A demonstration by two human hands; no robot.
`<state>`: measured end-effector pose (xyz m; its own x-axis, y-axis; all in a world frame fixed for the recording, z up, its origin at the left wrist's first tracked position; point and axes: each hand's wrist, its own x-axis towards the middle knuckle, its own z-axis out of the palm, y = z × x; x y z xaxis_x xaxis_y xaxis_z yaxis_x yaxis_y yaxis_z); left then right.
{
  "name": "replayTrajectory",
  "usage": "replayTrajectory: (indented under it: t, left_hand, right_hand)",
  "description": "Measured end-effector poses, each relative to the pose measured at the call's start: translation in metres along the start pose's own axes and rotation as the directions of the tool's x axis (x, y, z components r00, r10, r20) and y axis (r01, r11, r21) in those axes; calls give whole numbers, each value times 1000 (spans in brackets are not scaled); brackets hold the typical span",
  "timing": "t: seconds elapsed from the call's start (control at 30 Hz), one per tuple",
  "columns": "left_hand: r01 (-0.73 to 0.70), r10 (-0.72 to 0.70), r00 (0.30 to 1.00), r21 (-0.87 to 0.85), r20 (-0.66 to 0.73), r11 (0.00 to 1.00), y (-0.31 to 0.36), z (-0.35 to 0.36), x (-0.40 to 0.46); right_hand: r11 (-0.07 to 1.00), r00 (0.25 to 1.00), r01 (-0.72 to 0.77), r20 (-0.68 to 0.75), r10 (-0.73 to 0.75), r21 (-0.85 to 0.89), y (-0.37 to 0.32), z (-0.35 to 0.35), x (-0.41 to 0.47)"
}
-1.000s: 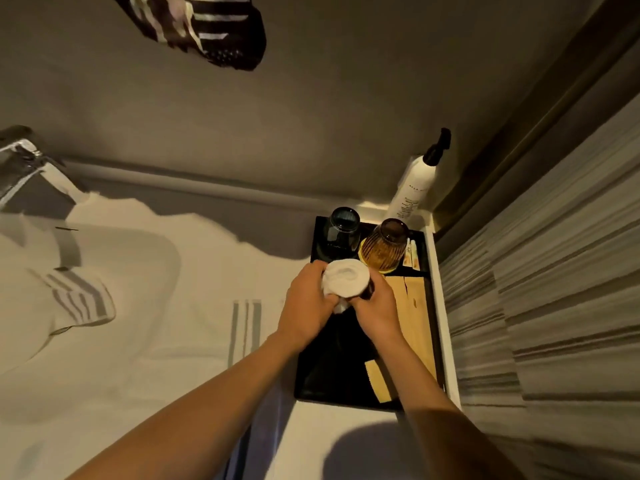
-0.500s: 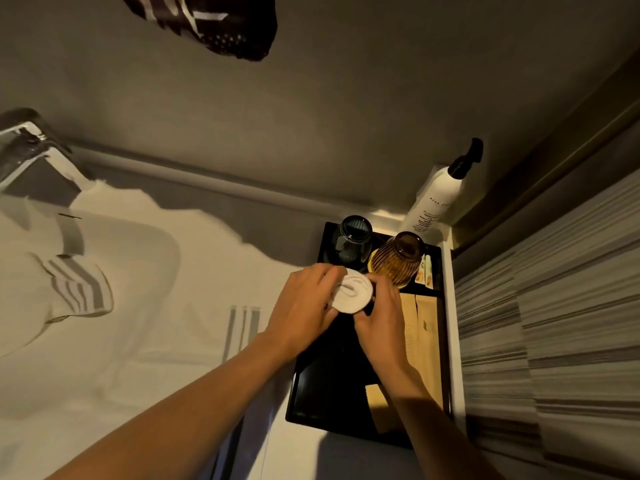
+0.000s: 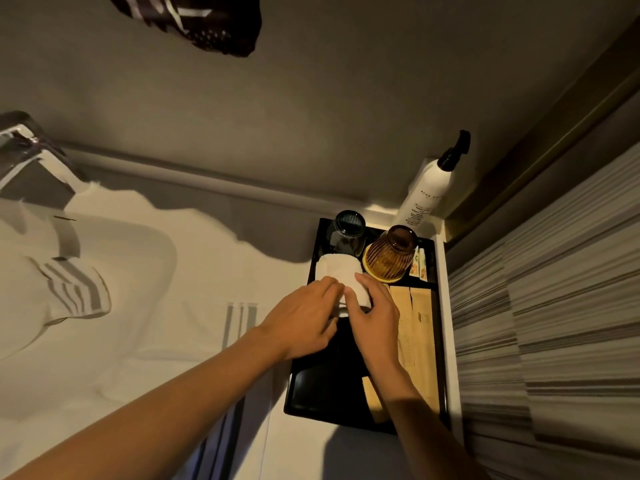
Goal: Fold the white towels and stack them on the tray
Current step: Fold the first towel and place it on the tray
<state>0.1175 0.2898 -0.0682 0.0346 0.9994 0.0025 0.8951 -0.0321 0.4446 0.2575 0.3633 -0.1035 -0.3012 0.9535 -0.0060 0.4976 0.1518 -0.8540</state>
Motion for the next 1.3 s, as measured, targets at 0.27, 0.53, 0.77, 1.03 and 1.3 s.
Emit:
replayTrajectory:
  t: [0.27, 0.53, 0.77, 1.03, 1.3]
  left_hand:
    - [209, -218, 975, 144, 50, 967, -8, 4, -19]
    - [88, -114, 960, -110, -257, 990, 6, -8, -27]
    - [182, -260, 919, -268, -296, 946, 1, -4, -42]
    - [195, -255, 940, -253, -229, 948, -1, 2, -53]
    - [225, -283, 935, -260, -215, 939, -19, -6, -68]
  right_hand:
    - [928, 998, 67, 29, -61, -366, -14, 31, -18]
    - [998, 999, 19, -44, -22, -64, -25, -20, -3]
    - [992, 992, -96, -79, 102, 76, -31, -50, -16]
    - [805, 837, -527, 5, 547, 272, -14, -15, 9]
    - [832, 827, -545, -96, 554, 102, -24, -29, 5]
